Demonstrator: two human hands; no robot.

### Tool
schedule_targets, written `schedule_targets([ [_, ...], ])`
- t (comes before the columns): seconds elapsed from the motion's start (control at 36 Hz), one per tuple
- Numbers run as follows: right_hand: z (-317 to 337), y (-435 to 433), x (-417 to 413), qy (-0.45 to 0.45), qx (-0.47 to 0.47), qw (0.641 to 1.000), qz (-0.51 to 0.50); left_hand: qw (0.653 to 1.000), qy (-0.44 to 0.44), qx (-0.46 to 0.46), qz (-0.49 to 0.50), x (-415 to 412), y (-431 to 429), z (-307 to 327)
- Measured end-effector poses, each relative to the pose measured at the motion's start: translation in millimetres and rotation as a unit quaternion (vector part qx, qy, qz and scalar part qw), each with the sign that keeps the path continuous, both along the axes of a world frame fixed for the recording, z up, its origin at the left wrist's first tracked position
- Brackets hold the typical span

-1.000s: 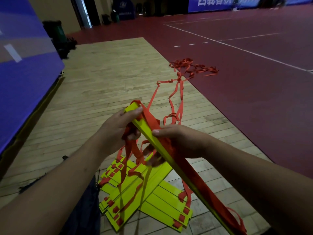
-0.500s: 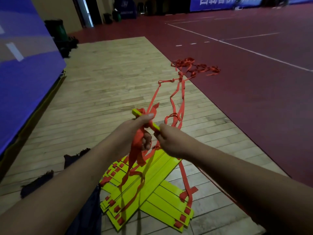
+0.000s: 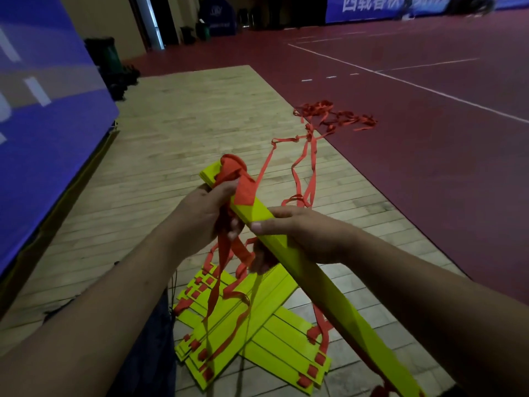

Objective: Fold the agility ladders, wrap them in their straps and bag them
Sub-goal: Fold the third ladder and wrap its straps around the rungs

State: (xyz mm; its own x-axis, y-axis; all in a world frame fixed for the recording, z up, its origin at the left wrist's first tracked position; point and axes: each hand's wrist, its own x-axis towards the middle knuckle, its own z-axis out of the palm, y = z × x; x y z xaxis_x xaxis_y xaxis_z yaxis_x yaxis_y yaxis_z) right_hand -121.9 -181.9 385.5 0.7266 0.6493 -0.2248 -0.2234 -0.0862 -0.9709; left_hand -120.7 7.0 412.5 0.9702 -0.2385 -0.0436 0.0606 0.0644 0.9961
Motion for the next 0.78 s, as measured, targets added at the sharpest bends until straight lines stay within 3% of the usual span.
schedule_targets([
  [0.06,5.1,1.7,-2.2,0.029,0.028,0.998,0.038,1.0,0.0,0.022,0.004,2.4,2.6,0.6],
  [0.11,12.4,3.1,-5.1,0.002,0.013,1.0,0.021,0.998,-0.007,0.068,0.003,5.1,6.4,1.7],
  [0.19,18.0,2.7,-5.4,-0.091,-0.099,0.989,-0.057,0.991,0.01,0.135,-0.013,7.3,9.8,0.8],
  [0.28,10.3,6.6,-0.8,-0.228,-0.261,0.934,-0.083,0.982,0.064,0.173,-0.044,4.4,7.3,-8.7],
  [0.39,-9.6,13.5,-0.8,-0.321,-0.398,0.855,-0.085,0.99,0.099,0.063,-0.077,-1.9,-7.2,-21.2],
  [0.47,-18.0,21.8,-7.3,-0.366,-0.441,0.814,-0.088,0.991,0.118,-0.022,-0.055,-0.1,-12.3,-21.5],
  [0.64,-15.3,32.3,-13.0,-0.36,-0.421,0.828,-0.084,0.994,0.109,-0.022,-0.009,9.8,-8.8,-20.0],
  [0.78,-0.5,17.1,-1.9,-0.344,-0.326,0.879,-0.048,0.996,0.085,-0.038,-0.011,10.9,-3.4,-9.9],
])
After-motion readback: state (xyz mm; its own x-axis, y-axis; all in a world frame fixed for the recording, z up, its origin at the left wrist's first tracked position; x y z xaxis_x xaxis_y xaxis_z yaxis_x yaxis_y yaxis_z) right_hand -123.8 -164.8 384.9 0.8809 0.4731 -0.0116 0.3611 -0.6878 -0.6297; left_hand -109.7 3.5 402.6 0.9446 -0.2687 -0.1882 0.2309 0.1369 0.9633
